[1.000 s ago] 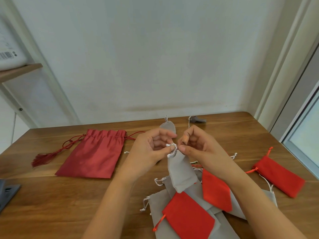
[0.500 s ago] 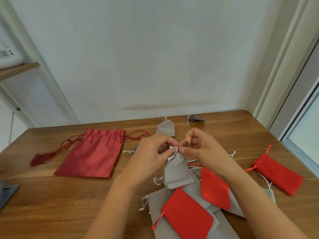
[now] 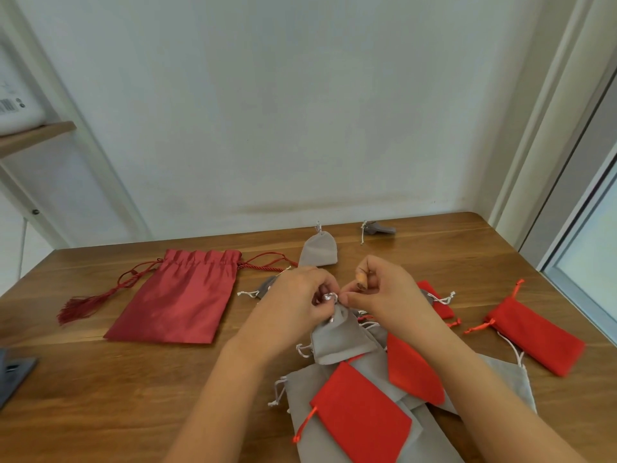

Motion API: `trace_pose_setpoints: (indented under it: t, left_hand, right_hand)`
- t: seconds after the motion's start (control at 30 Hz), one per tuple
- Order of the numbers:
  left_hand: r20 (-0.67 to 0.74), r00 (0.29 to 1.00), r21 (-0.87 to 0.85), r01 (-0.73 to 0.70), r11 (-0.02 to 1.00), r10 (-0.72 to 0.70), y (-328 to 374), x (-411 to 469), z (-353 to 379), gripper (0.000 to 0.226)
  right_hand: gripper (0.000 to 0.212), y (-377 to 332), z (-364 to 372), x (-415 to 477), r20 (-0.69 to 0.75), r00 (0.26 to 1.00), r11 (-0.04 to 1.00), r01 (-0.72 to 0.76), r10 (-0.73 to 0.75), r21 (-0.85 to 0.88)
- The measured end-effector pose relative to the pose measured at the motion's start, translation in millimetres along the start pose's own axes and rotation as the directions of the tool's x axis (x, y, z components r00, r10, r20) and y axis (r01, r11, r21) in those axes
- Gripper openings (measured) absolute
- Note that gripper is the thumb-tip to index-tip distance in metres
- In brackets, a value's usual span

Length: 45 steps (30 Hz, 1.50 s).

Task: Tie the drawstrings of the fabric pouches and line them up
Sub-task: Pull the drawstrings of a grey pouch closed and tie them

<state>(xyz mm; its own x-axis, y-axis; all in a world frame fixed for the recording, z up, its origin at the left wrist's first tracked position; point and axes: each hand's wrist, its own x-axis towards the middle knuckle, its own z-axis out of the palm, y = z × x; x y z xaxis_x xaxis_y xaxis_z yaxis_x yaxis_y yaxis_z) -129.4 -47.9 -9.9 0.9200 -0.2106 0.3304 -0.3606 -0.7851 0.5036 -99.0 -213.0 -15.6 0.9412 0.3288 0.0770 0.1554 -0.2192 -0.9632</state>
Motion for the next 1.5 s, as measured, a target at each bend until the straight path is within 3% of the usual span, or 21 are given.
trace_pose_setpoints:
  t: [0.27,0.63,0.93,1.2,1.37,1.5]
  left_hand:
    - [-0.08,0.993,-0.024,-0.087,0.996,0.084,3,-4,-4,0.009]
    - [-0.219,0.963,-0.108,-0.185,0.977,0.159,2,-4,-6,0.007]
    - [-0.232,0.964,-0.199,-0.178,0.964,0.131,6,-5,-5,0.01]
    - [-0.227,0.969,-0.348,-0.172,0.922,0.095,13,-7,-8,0.019]
    - [-0.225,0.972,-0.234,-0.121,0.965,0.067,13,-6,-8,0.009]
    - [-0.179,0.983,-0.098,-0.057,0.994,0.039,11,-5,-11,0.004]
  right_hand:
    - [0.037,-7,-11,2,0.061,0.997,0.974,0.038,-0.053,0.222]
    - [0.043,-11,-13,0,0.016,0.987,0.946,0.15,-0.161,0.287]
    - [0.045,-11,-26,0,0.239,0.964,0.961,0.05,-0.117,0.27]
    - [0.045,-8,-31,1,0.334,0.936,0.949,0.0,-0.111,0.317]
    - [0.037,-6,-21,3,0.296,0.949,0.962,0.025,-0.108,0.271]
    - [0.041,-4,-26,4,0.182,0.976,0.991,0.104,-0.117,0.082]
